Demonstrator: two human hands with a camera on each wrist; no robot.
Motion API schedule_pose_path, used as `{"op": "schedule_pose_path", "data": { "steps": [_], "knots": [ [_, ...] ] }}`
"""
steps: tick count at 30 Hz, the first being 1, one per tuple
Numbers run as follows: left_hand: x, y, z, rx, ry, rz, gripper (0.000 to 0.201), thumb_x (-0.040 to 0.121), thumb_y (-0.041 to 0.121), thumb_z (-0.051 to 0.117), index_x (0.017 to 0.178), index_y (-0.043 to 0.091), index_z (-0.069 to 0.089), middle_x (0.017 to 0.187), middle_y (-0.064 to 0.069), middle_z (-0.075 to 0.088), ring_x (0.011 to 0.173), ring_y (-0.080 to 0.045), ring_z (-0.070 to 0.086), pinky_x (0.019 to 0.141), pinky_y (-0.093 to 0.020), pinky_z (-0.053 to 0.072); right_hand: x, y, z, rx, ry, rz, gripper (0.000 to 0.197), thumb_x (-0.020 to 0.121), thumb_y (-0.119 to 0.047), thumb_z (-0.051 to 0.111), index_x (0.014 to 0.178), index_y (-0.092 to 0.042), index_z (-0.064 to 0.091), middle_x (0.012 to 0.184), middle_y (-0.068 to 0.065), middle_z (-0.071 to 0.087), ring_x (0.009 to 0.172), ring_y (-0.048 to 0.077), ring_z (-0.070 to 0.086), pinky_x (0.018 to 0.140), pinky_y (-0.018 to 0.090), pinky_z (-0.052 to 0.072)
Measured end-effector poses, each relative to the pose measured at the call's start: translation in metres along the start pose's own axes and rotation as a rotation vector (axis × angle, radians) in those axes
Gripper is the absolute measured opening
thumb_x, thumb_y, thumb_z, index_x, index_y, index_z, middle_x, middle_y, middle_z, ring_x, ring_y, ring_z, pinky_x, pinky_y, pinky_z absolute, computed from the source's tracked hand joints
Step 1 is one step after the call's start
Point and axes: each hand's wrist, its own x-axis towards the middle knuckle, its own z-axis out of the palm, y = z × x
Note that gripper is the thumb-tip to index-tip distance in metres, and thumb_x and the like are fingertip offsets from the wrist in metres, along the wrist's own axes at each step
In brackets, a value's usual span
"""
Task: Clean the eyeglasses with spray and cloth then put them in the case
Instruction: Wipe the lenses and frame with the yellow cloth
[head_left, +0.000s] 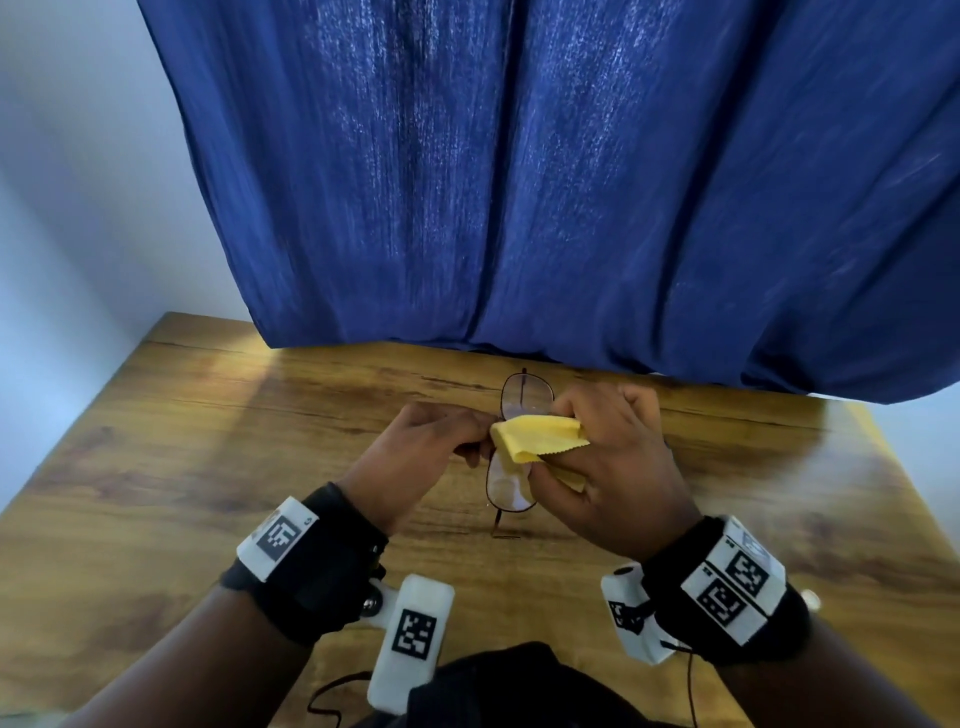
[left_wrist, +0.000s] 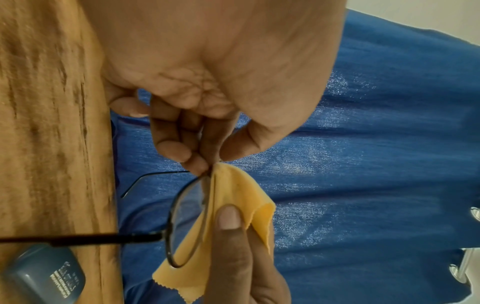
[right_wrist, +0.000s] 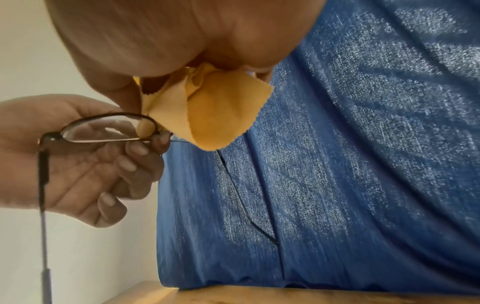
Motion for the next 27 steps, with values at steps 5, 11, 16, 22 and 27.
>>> {"op": "schedule_pose_path", "data": {
  "steps": [5,11,16,22,27],
  "knots": [
    [0.004,-0.002,0.006,0.097,-0.071,0.065,0.025,0.101,0.007,0.061,0.114,0.019,0.077,0.110,0.008,0.080,0.109,-0.006,0.072,0.100,-0.026,0.053,-0.004,0.007,-0.003,-0.005,-0.001,0.048,0.029,0.095,-0.045,0.055,0.094,-0.027,0.078,0.095,-0.009,0.052,0.092,0.012,0.051,0.087,0.041,0.034],
    [0.004,-0.007,0.016,0.066,0.006,0.089,0.020,0.098,0.011,0.068,0.113,0.018,0.079,0.112,-0.001,0.080,0.113,-0.024,0.073,0.107,-0.048,0.054,-0.012,0.013,-0.006,0.046,-0.008,0.019,0.026,0.093,-0.042,0.057,0.094,-0.026,0.078,0.096,-0.009,0.053,0.093,0.011,0.052,0.087,0.041,0.035],
    [-0.001,-0.009,0.021,0.088,0.051,0.106,0.022,0.097,0.007,0.067,0.114,0.016,0.079,0.111,0.001,0.081,0.113,-0.021,0.073,0.107,-0.045,0.054,-0.011,0.017,-0.004,0.054,0.007,0.031,0.024,0.092,-0.041,0.059,0.092,-0.027,0.078,0.093,-0.009,0.053,0.090,0.010,0.051,0.087,0.041,0.036],
    [-0.007,-0.008,0.015,0.080,0.121,0.115,0.022,0.096,0.008,0.069,0.111,0.020,0.080,0.108,-0.003,0.081,0.111,-0.032,0.072,0.103,-0.047,0.056,-0.007,0.009,0.000,0.100,0.010,0.005,0.022,0.093,-0.040,0.060,0.088,-0.028,0.078,0.089,-0.011,0.050,0.087,0.007,0.049,0.088,0.041,0.037],
    [-0.012,-0.009,0.012,0.074,0.068,0.130,0.023,0.098,0.009,0.067,0.117,0.017,0.077,0.113,-0.006,0.080,0.114,-0.032,0.072,0.106,-0.049,0.055,0.000,0.007,0.001,0.087,0.029,0.011,0.029,0.096,-0.042,0.054,0.091,-0.029,0.080,0.092,-0.011,0.052,0.089,0.008,0.051,0.088,0.042,0.037]
  ]
}}
